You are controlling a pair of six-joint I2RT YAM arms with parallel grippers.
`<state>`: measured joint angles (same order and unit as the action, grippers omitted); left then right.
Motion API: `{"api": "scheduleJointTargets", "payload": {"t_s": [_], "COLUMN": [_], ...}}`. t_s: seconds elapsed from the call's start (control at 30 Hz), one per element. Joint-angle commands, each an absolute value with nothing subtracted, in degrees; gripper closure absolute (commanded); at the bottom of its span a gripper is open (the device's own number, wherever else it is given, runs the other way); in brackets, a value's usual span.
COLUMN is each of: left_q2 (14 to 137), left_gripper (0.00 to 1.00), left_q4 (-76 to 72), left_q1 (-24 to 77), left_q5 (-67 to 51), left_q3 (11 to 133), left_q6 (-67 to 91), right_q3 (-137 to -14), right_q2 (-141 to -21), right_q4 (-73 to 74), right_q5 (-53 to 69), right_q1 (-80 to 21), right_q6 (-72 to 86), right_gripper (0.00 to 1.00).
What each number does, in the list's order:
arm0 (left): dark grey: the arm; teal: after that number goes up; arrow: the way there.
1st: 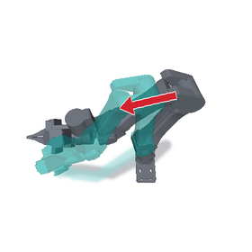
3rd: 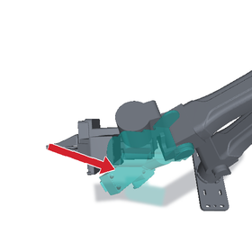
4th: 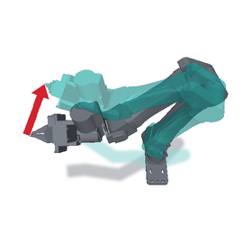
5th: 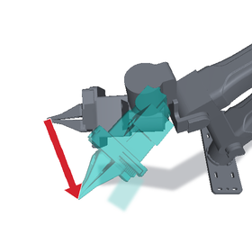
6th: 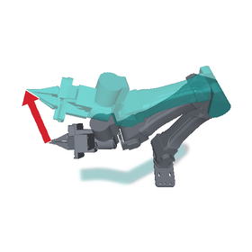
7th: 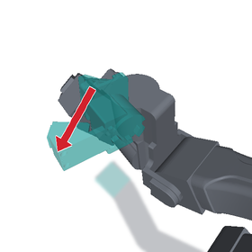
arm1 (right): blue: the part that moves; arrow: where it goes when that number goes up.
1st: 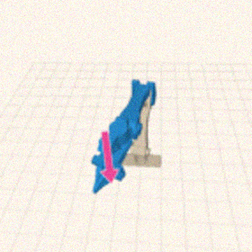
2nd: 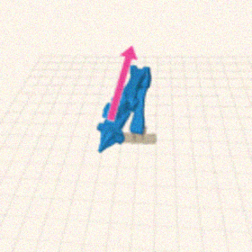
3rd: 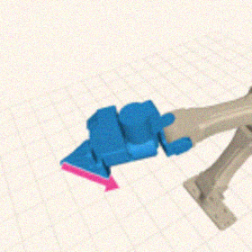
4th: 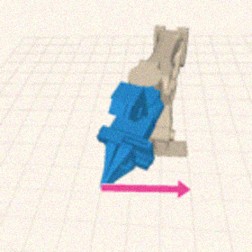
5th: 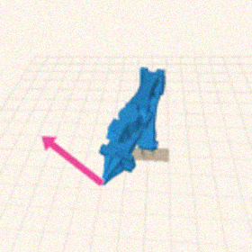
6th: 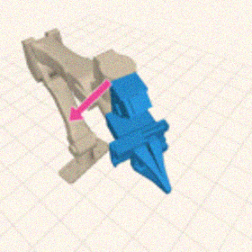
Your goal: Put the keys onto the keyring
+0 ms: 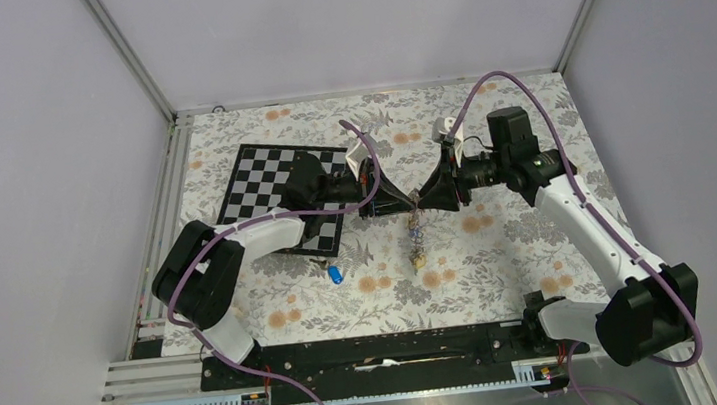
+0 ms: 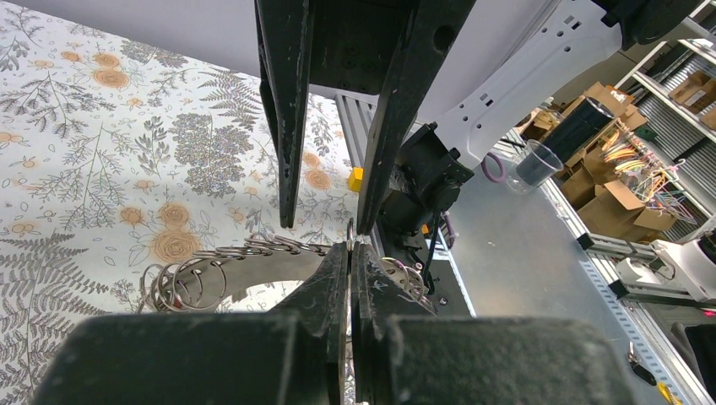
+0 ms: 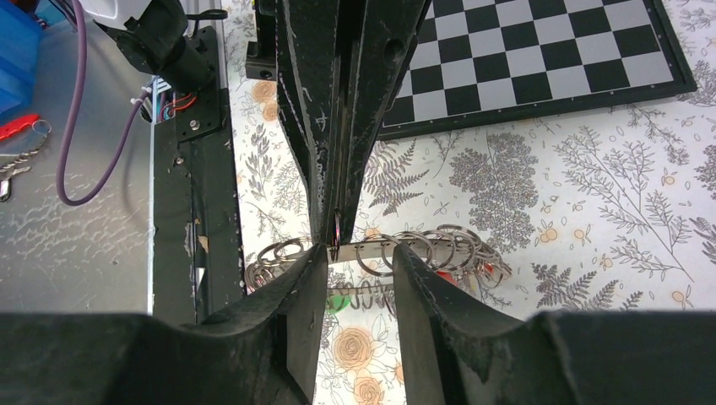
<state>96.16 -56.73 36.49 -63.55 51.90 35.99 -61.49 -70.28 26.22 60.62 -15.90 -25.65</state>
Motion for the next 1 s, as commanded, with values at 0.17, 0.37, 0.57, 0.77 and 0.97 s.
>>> {"api": "scheduleJointTargets", "payload": {"t_s": [0.17,0.37,0.57,0.77,0.97], "left_q2": [93.47,93.73,93.76,93.92,94.21], "left_gripper": [1.0,1.0,1.0,1.0,1.0], "left_q4": [-62.34,-62.24,-62.01,-61.92,-61.57], "left_q1": [36.56,36.55,36.52,36.56,36.55], "left_q5": [-62.23,-62.23,-62.32,-62.48,-62.58], "left_q3": [52.16,52.21,52.25,52.38,52.47], "left_q6": [36.66,36.56,36.27,36.26,35.95], "right_q3": [-60.91,-60.71,-60.91,-60.91,-61.09], "right_q2": [-70.8,-71.11,-71.31,-71.4,-71.78], "right_q4": [24.23,23.56,23.54,23.52,23.54], "right_q5": [62.22,62.61,63.35,64.02,64.94], "right_q1": [-16.14,-16.52,-16.63,-16.7,-16.79], "right_q6": [-24.96,-24.35,-24.09,-24.08,-23.91], "right_gripper": [0.64,0.64,0.66,0.68,0.74]}}
